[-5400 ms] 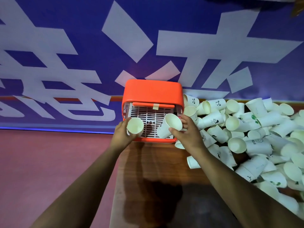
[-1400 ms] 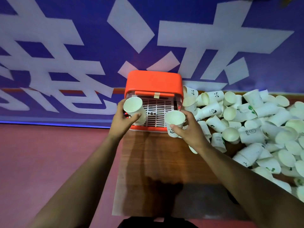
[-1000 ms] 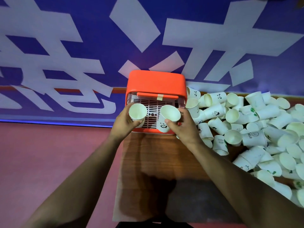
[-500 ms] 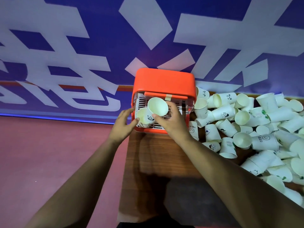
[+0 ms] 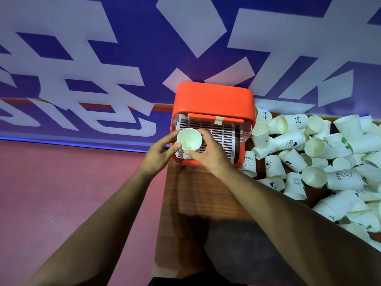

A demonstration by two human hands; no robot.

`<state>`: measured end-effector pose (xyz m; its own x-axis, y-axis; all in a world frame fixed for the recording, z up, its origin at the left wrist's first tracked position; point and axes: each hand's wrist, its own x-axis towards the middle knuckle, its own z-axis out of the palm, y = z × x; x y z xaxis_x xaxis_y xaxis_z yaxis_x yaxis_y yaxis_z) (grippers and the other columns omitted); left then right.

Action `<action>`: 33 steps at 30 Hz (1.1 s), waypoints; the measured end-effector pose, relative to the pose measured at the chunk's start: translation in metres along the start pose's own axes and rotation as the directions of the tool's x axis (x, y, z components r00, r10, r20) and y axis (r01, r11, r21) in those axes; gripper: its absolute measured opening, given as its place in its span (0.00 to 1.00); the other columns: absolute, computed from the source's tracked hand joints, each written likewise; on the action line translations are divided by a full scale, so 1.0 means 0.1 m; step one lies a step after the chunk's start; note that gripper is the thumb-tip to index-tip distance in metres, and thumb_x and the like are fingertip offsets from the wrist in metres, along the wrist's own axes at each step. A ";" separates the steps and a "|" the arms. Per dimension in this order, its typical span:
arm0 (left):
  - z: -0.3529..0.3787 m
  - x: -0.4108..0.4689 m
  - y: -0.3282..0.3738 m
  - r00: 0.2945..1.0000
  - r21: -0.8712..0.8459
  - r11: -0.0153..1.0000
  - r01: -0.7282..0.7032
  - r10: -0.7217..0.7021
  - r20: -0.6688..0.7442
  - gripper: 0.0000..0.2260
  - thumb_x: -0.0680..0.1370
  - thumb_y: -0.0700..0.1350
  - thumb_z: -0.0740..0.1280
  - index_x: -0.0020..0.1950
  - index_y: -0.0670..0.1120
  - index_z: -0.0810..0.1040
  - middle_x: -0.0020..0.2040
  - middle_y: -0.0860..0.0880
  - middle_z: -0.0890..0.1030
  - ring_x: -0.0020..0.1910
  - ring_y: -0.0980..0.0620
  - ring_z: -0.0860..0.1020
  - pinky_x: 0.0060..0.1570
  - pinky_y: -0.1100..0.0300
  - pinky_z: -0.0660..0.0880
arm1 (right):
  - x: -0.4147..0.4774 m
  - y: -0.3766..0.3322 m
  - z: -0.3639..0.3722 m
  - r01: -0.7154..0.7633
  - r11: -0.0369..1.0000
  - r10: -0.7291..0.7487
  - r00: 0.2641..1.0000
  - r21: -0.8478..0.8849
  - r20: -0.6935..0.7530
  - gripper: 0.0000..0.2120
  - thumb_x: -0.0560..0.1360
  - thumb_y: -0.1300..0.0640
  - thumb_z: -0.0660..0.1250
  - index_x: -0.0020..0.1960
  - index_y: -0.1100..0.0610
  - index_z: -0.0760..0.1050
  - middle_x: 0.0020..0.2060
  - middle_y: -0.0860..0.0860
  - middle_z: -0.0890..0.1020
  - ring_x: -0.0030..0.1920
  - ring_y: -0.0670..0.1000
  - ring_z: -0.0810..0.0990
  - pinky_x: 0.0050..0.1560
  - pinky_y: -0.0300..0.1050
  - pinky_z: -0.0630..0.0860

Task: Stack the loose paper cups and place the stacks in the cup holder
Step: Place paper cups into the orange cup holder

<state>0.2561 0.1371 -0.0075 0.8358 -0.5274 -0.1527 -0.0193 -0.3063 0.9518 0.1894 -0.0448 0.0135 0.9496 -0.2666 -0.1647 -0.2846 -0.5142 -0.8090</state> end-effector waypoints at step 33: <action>1.99 -0.47 0.32 0.990 0.280 0.960 -0.012 -0.027 0.135 0.05 0.79 0.42 0.68 0.50 0.52 0.76 0.49 0.51 0.80 0.46 0.54 0.78 0.46 0.65 0.72 | -1.38 1.77 -2.06 -0.425 0.837 0.385 0.905 -0.345 -0.180 0.23 0.73 0.54 0.70 0.65 0.61 0.72 0.61 0.58 0.74 0.61 0.58 0.74 0.60 0.49 0.70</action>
<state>0.1068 -0.0050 -0.0231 0.7541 -0.6212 -0.2133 -0.1821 -0.5097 0.8408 -0.0193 -0.2667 0.0093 0.7261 -0.5864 -0.3590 -0.6870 -0.5983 -0.4124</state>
